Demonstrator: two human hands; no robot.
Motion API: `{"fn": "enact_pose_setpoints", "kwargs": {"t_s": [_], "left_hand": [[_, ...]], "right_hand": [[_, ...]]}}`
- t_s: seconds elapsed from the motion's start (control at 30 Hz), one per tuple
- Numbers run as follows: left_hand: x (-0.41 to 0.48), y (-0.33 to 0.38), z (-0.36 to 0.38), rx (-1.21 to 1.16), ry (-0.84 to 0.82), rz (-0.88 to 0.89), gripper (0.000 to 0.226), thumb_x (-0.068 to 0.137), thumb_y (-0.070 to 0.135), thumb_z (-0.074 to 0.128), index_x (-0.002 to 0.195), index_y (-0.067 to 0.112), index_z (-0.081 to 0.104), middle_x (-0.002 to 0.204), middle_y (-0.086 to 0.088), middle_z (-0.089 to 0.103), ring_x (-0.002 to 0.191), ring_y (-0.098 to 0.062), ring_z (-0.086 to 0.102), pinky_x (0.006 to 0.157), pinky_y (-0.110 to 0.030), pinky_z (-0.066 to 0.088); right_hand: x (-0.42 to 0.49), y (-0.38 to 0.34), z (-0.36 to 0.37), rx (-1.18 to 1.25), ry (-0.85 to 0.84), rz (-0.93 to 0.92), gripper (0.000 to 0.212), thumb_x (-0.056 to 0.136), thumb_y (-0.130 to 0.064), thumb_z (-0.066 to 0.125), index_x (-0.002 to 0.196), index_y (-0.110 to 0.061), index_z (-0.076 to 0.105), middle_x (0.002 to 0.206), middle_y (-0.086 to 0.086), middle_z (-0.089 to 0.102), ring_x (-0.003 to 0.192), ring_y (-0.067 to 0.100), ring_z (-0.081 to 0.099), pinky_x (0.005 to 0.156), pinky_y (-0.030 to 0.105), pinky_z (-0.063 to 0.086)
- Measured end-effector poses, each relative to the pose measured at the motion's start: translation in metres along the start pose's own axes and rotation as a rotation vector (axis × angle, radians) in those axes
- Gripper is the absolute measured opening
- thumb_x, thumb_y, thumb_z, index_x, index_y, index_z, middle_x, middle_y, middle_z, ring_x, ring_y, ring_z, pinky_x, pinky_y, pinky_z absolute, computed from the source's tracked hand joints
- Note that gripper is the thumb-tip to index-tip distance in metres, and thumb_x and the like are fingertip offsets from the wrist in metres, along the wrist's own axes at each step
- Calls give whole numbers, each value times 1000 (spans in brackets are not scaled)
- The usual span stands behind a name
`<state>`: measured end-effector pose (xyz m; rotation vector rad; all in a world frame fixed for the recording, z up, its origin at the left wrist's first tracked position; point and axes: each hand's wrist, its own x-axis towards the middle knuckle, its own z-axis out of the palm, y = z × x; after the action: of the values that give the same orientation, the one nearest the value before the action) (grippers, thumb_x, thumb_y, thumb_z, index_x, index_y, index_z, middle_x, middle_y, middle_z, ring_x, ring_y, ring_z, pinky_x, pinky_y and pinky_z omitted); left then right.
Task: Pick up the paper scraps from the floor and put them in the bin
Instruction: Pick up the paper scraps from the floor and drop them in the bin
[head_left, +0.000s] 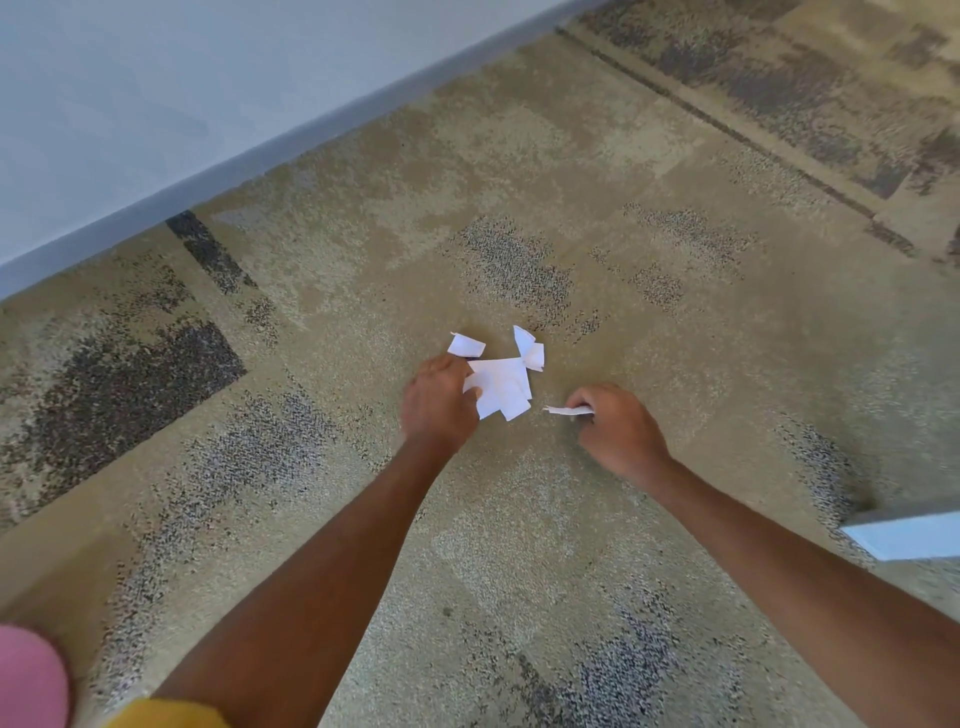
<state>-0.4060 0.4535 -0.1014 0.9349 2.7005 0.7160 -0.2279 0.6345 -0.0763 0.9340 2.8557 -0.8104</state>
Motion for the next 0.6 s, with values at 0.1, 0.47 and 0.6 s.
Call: {"fn": "enact_pose_setpoints", "kwargs": {"t_s": [0.1,0.47,0.6], "left_hand": [[-6,-1,0,16,57,16,11,92,16,73,101,12,69,110,-6,70,109,-31,61,86,-41,49],[-53,-4,4,-104,71,5,12,86,3,77,95,10,71,94,-10,72,91,-36,62,70,-33,33],[-52,-9,3,-186,27,-24,50,88,5,78,134,17,64,122,-7,74,109,-31,66,87,-39,52]], "right_hand": [[1,-11,7,61,-19,-63,16,95,-11,65,94,-25,71,90,-8,64,81,16,60,66,42,53],[29,-64,39,-28,-80,-79,55,88,-34,83,138,-25,61,139,9,53,117,34,61,84,46,58],[29,-76,50,-131,-76,-50,60,92,-30,80,145,-28,52,132,7,49,117,33,60,80,44,57]]}}
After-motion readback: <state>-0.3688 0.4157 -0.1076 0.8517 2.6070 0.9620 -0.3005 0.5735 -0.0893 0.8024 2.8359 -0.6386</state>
